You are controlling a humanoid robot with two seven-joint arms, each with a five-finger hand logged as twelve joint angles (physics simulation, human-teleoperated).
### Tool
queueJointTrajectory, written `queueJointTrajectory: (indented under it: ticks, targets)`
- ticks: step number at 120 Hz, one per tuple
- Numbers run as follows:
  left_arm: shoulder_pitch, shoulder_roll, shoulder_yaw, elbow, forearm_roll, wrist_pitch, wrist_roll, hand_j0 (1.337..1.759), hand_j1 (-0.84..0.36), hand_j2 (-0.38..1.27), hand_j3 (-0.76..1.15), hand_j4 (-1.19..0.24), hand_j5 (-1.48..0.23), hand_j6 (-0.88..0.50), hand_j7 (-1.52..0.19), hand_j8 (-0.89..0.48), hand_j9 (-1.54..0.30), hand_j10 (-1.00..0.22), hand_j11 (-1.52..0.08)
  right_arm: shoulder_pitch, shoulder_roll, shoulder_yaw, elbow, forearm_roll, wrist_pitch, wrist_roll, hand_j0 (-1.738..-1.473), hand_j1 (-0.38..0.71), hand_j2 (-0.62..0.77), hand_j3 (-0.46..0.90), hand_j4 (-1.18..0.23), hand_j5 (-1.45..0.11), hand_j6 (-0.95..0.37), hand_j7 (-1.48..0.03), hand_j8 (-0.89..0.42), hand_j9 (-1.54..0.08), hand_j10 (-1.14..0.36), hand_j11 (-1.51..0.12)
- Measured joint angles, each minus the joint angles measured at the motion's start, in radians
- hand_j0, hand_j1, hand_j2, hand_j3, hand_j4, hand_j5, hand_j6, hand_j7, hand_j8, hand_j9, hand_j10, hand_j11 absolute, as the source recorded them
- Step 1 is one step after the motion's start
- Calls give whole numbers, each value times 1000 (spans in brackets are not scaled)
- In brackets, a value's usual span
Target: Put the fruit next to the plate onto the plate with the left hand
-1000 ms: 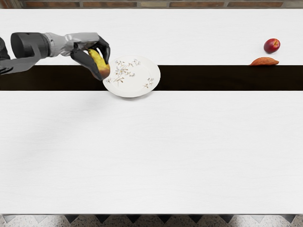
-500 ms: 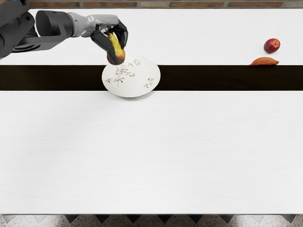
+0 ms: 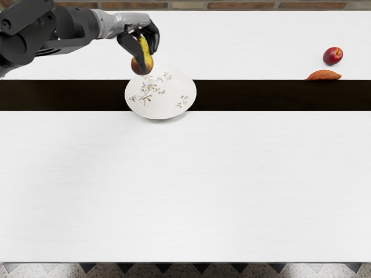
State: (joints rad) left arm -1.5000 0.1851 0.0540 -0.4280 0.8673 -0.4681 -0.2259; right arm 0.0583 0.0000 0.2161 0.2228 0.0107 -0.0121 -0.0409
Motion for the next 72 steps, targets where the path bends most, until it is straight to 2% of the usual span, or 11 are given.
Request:
queueJointTrajectory:
  ticks: [14, 29, 63, 72]
  targets:
    - [-20, -50, 54, 70, -4, 5, -36, 1655, -371, 715, 0, -853, -1167, -728, -1149, -528, -1143, -621, -1138, 1, 0, 0, 1, 0, 0, 0, -1658, -314, -6, 0, -29, -38, -29, -38, -29, -38, -29, -38]
    - [-22, -64, 80, 101, -4, 17, -52, 1656, -319, 639, 0, -860, -1157, -761, -1141, -554, -1132, -652, -1137, 2, 0, 0, 3, 1, 0, 0, -1658, -314, -6, 0, -29, -38, -29, -38, -29, -38, -29, -38]
    - [-29, -113, 138, 150, -5, 57, -73, 1653, -466, 971, 0, -853, -1177, -692, -1166, -507, -1158, -657, -1170, 3, 0, 0, 7, 1, 0, 0, -1658, -314, -6, 0, -29, -38, -29, -38, -29, -38, -29, -38]
    - [-29, -120, 150, 154, -6, 68, -77, 1653, -423, 878, 0, -854, -1177, -709, -1163, -520, -1152, -689, -1166, 6, 0, 0, 7, 1, 0, 0, -1658, -314, -6, 0, -29, -38, -29, -38, -29, -38, -29, -38]
